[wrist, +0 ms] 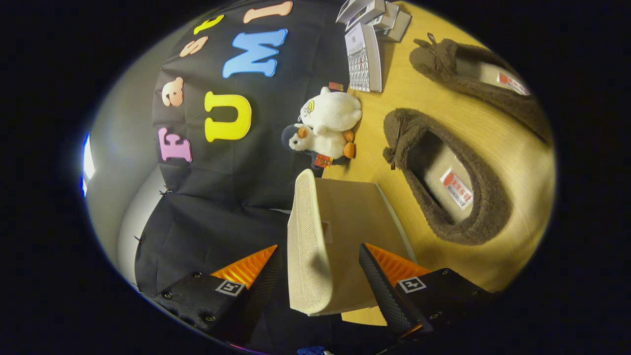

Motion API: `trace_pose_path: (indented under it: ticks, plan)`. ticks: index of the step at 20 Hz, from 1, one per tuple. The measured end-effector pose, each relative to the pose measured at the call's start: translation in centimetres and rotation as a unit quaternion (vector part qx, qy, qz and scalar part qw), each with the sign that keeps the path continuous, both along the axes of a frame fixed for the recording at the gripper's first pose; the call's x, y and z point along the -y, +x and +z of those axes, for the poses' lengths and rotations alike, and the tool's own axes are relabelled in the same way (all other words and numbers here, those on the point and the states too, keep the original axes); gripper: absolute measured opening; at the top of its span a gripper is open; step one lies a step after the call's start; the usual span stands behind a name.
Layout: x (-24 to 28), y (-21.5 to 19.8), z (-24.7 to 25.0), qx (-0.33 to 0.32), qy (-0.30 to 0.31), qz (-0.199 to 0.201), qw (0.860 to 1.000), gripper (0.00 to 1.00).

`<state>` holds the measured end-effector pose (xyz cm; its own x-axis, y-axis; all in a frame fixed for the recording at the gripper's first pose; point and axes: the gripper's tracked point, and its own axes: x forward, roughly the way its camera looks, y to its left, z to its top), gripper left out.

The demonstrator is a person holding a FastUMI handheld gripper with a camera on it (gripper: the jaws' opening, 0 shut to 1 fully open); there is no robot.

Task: Open the storage box then place both shoes into the box .Put the left shoe in first, then the right shoe, with the right side of both shoes facing outward in a uniform manner.

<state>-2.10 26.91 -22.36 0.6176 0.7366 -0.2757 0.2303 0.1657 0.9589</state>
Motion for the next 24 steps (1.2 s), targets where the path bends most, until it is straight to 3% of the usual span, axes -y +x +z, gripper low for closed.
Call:
trace_pose_path:
  ticks: [4, 6, 8, 9, 11, 18, 19, 20, 21, 24]
  plan:
    - [-0.9, -0.5, -0.2, -0.008, 0.011, 0.01, 1.0, 0.94]
    - [-1.9, -0.9, 0.0, -0.01, 0.021, 0.021, 1.0, 0.81]
    - [-2.5, -1.2, -0.1, -0.01, 0.024, 0.035, 0.999, 0.81]
    - [-1.9, -1.0, -0.4, -0.008, 0.016, 0.021, 1.0, 0.8]
    - [-2.0, -0.5, -0.2, -0.008, 0.02, 0.019, 1.0, 0.39]
    - [-2.5, -1.1, 0.4, 0.013, 0.016, 0.044, 0.999, 0.39]
    - [-2.6, 0.2, 0.5, 0.028, 0.012, 0.041, 0.999, 0.39]
    - [-0.2, 0.2, 0.3, 0.019, -0.001, 0.01, 1.0, 0.39]
    - [-2.1, 1.5, 0.2, 0.02, 0.0, 0.014, 1.0, 0.0]
    - [-1.9, 0.1, 0.8, 0.024, -0.008, 0.031, 0.999, 0.01]
